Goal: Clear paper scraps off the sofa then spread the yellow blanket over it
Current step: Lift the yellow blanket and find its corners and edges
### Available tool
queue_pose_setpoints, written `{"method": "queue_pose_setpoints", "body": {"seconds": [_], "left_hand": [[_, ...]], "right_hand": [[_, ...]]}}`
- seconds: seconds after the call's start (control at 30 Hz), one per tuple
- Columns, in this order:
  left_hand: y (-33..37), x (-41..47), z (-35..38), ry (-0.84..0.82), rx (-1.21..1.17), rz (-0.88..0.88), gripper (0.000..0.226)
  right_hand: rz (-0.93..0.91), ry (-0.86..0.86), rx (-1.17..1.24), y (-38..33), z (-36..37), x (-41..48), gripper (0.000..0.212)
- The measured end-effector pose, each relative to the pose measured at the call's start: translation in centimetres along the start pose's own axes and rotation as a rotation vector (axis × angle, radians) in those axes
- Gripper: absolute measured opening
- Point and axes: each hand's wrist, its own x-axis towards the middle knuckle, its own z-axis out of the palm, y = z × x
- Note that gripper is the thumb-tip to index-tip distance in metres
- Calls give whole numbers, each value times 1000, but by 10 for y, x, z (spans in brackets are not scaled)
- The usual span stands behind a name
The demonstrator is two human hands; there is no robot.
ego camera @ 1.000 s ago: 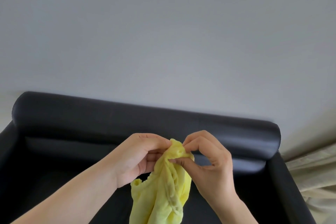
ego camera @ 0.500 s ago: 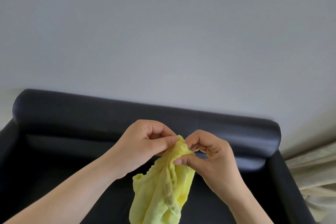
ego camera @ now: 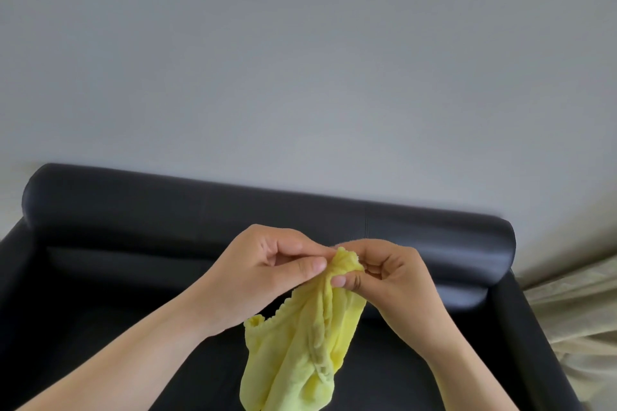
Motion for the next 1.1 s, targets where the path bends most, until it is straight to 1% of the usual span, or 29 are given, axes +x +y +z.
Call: {"method": "queue_pose_setpoints", "body": {"seconds": [0.07,0.2,0.27,0.37,0.43,0.47,0.53,0.6,0.63,0.67,0.73,0.8,0.87,0.93,1.0,1.03,1.1], "left_hand": [[-2,1,1,-1,-6,5,21],[-21,4,-5,-28,-42,-91,15],[-37,6,-9,-75,29,-125,13],[-48,7,-11,-151,145,-136,27],[-46,11,-10,-161,188,-118,31],[-45,15,-10,-152,206,-108,30],[-39,28,-10,-87,229,-53,24],[-30,45,-10,-21,198,2,21],[-22,53,-10,-20,176,31,22],[-13,61,-9,-42,133,65,25],[6,75,-5,-77,-37,116,27],[28,85,-1,-49,-212,160,29],[50,94,0,-4,-291,209,40],[64,100,2,33,-229,233,51],[74,103,6,84,-82,247,54],[77,104,8,134,-17,253,51],[80,104,10,264,67,268,39]], "right_hand": [[-7,16,-15,1,-2,1,16],[-52,10,-85,-3,-6,4,12],[-90,12,-84,-9,-13,8,13],[-122,48,-14,-25,-31,16,21],[-158,66,3,-38,-42,24,18],[-184,80,-17,-43,-46,29,19],[-248,119,-108,-54,-55,41,27],[-291,158,-175,-68,-60,51,22],[-310,166,-196,-76,-62,56,20],[-332,165,-220,-86,-65,60,19],[-369,130,-288,-105,-70,68,22],[-392,107,-363,-124,-76,74,26],[-414,140,-462,-138,-80,79,25],[-435,185,-529,-145,-81,81,23],[-455,231,-573,-150,-79,82,22],[-460,253,-592,-151,-77,81,22],[-456,285,-622,-152,-76,82,22]]}}
